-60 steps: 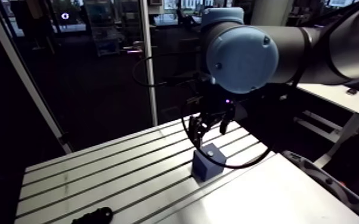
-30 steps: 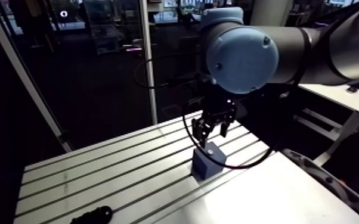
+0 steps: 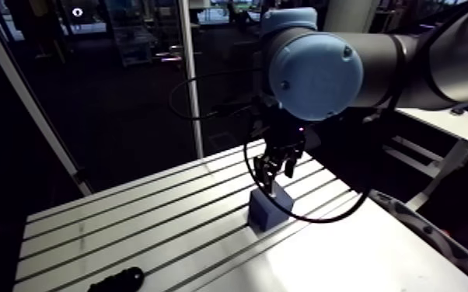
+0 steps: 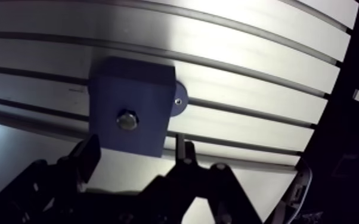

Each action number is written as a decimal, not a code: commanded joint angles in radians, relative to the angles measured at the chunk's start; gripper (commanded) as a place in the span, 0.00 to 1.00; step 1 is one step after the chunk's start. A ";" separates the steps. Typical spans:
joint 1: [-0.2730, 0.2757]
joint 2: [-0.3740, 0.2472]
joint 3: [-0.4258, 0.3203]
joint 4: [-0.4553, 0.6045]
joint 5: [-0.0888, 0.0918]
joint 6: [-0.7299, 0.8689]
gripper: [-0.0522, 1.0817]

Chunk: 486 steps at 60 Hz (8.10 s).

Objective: Pick up the M10 bolt and insert it into the hex recess until seated.

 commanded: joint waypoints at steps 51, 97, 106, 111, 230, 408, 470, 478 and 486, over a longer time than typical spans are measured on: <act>0.006 0.024 0.011 -0.017 -0.002 -0.007 0.46; 0.023 0.044 0.015 -0.034 -0.002 0.010 0.49; 0.023 0.043 0.015 -0.034 -0.002 0.010 0.53; 0.023 0.042 0.017 -0.044 -0.002 0.010 0.54; 0.023 0.033 0.032 -0.053 0.001 -0.002 0.60; 0.023 0.018 0.020 -0.023 -0.005 -0.144 0.69; 0.023 0.020 0.023 -0.028 -0.008 -0.276 0.68; 0.023 0.021 0.020 -0.028 -0.006 -0.281 0.39; 0.022 0.017 0.023 -0.028 -0.008 -0.281 0.05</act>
